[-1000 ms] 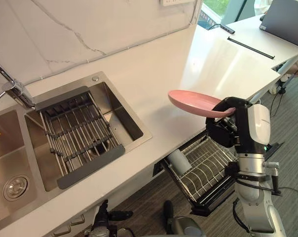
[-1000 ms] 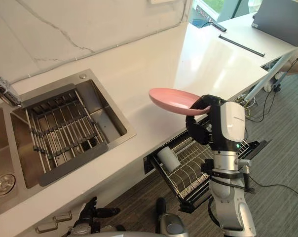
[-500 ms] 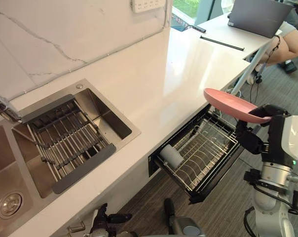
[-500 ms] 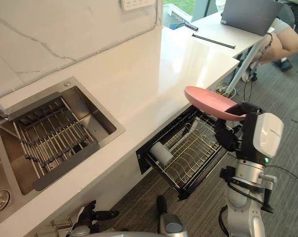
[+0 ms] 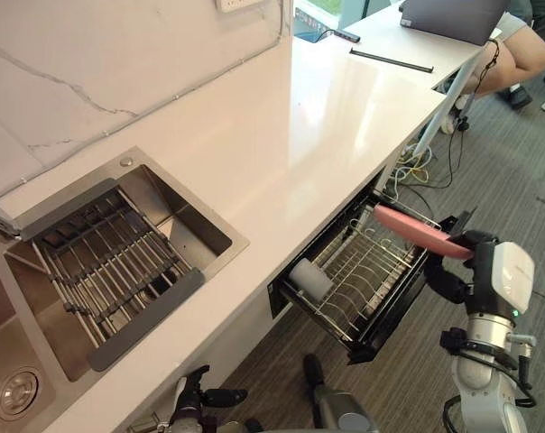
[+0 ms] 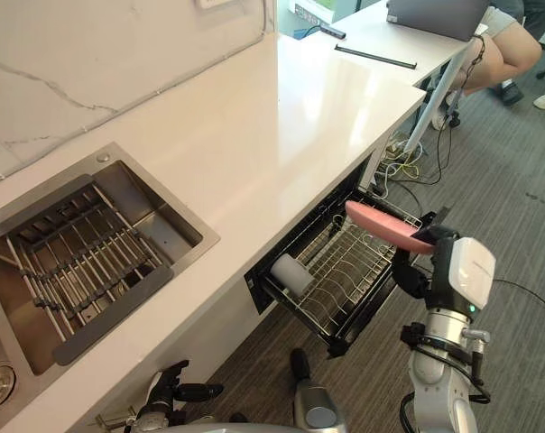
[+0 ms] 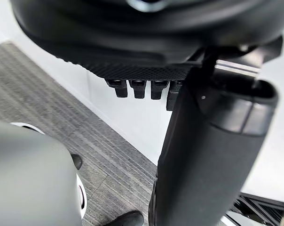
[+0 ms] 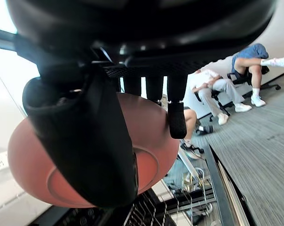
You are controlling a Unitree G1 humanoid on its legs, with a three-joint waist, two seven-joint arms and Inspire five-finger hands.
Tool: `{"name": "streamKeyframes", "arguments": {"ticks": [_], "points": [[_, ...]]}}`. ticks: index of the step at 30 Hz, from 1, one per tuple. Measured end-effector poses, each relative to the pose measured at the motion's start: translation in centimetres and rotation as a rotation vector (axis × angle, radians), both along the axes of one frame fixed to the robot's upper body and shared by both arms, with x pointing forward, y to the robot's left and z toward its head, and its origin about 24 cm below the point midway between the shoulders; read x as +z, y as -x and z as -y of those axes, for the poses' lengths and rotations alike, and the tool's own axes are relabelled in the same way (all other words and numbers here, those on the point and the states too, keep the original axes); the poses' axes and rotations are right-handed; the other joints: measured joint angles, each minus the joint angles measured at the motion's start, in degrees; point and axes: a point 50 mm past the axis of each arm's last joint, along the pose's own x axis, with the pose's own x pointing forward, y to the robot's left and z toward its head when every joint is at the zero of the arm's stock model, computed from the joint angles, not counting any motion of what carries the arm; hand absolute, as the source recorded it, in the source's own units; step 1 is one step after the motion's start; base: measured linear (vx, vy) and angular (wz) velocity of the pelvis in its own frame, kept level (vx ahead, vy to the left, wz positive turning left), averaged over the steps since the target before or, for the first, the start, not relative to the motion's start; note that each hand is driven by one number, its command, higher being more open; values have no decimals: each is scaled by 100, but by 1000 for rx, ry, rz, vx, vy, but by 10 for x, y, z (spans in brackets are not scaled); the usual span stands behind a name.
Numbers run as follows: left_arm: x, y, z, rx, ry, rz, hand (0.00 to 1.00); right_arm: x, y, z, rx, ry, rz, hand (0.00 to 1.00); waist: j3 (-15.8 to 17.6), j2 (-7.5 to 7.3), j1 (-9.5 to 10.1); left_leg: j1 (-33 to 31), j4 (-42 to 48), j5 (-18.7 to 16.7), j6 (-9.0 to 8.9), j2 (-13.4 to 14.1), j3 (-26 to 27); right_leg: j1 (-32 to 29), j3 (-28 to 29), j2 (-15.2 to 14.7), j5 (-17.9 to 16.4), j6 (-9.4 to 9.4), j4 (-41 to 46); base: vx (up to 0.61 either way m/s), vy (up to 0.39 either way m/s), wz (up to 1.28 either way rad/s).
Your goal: Walk over to the sink, pick up the cup, carry it to the dishwasher, place the cup inside the dishwasher, then close the dishwasher door
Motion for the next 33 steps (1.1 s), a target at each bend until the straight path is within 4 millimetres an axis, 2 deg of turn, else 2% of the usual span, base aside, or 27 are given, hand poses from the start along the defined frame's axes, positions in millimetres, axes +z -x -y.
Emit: {"name": "streamKeyframes", "arguments": {"ticks": [4,11,19,26,30,33], "points": [[2,-5,5,-3,11,28,100,-3,-9,4,17,17,-31,0,155,130,16,-284,242,-39,49,-19,-80,-397,-43,-56,-160,30,502,-15,-2,9],[14,-34,8,-20,11,130,100,13,-50,7,55,56,7,0,790,91,54,-1011,1012,-290,182,7,-341,-1097,-210,-178,-541,20,1357,-85,-23,18],[28,-60,5,0,1,232,100,44,-94,7,85,82,89,0,1307,40,90,-1762,1876,-569,189,227,-415,-1719,-252,-121,-586,-11,1910,-34,-18,2],[34,-74,3,33,13,274,100,58,-129,10,94,104,61,0,1453,44,215,-2219,2281,-684,191,304,-530,-2128,-323,-116,-681,-23,2256,13,-28,4],[37,-80,3,42,15,287,100,62,-135,14,74,102,52,0,1461,44,336,-2383,2357,-687,193,302,-609,-2246,-384,-140,-691,-27,2316,-6,-36,10],[37,-80,3,48,15,289,100,65,-143,12,80,94,44,0,1462,45,349,-2398,2371,-686,193,302,-632,-2251,-409,-154,-701,-41,2339,2,-16,3]]}}
